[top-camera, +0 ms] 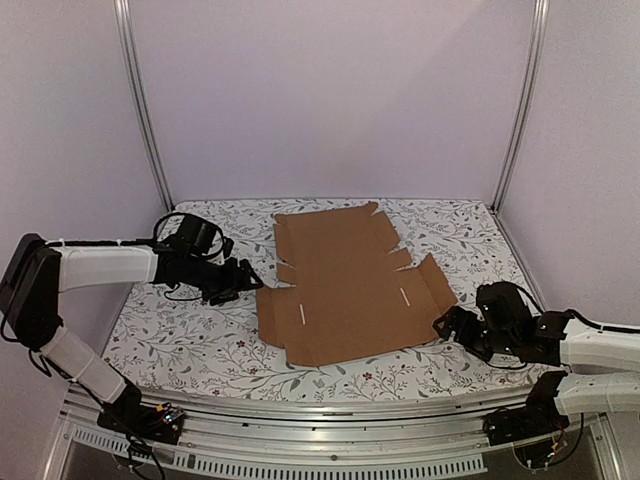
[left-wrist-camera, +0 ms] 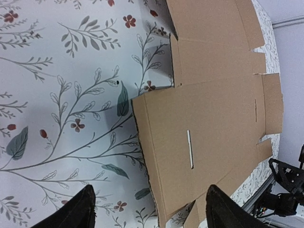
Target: Fold the paper box
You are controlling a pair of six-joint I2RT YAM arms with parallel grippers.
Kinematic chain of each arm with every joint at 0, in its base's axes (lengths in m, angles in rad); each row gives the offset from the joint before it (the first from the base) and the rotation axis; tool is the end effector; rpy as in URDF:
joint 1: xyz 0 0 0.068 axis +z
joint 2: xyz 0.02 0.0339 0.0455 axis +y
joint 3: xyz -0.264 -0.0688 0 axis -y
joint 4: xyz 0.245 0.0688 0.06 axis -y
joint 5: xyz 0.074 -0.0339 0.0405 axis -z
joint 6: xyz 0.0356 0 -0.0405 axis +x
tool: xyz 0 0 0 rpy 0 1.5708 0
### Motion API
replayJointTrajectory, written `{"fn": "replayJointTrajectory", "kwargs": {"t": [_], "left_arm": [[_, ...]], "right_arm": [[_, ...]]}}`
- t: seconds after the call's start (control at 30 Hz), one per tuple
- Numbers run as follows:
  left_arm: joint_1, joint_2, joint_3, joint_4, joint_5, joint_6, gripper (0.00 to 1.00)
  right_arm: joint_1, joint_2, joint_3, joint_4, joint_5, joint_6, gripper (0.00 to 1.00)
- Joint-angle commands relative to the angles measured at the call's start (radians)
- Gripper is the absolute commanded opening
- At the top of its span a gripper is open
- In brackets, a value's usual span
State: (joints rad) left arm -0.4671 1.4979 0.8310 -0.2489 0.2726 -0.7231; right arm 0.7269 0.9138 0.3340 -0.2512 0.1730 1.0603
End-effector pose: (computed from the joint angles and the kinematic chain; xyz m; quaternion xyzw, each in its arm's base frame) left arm 0.2603 -0.1420 0.1865 -0.0764 0.9360 -0.2852 0.1918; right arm 0.1312 0.1085 0.1580 0.1849 0.9108 0.2302 0.2885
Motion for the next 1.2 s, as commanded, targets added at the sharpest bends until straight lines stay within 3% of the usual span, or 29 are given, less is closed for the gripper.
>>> {"fn": "replayJointTrajectory", "kwargs": {"t": [0.0,0.4,0.53,0.7,0.93,1.17], "left_arm": [[-0.011,0.027,-0.015,0.063,0.036,-0.024,0.77],[-0.012,0.032,-0.010,0.050,0.041,-0.031,0.76],[-0.010,0.017,-0.003,0.017,0.027,-0.021,0.76],[-0.011,-0.034,0.019,-0.054,-0.016,0.002,0.77],[-0.010,-0.151,0.091,-0.198,-0.128,0.071,0.79],[-0.011,-0.244,0.223,-0.333,-0.247,0.187,0.82]], "right_arm": [[0.008,0.032,-0.030,0.145,0.069,0.102,0.91],[0.008,0.290,-0.042,0.447,0.067,0.153,0.55],[0.009,0.352,-0.043,0.518,0.051,0.155,0.35],[0.011,0.387,-0.041,0.549,0.039,0.151,0.00],[0.027,0.303,0.001,0.469,0.055,0.072,0.00],[0.037,0.184,0.163,0.270,0.058,-0.144,0.00]]}}
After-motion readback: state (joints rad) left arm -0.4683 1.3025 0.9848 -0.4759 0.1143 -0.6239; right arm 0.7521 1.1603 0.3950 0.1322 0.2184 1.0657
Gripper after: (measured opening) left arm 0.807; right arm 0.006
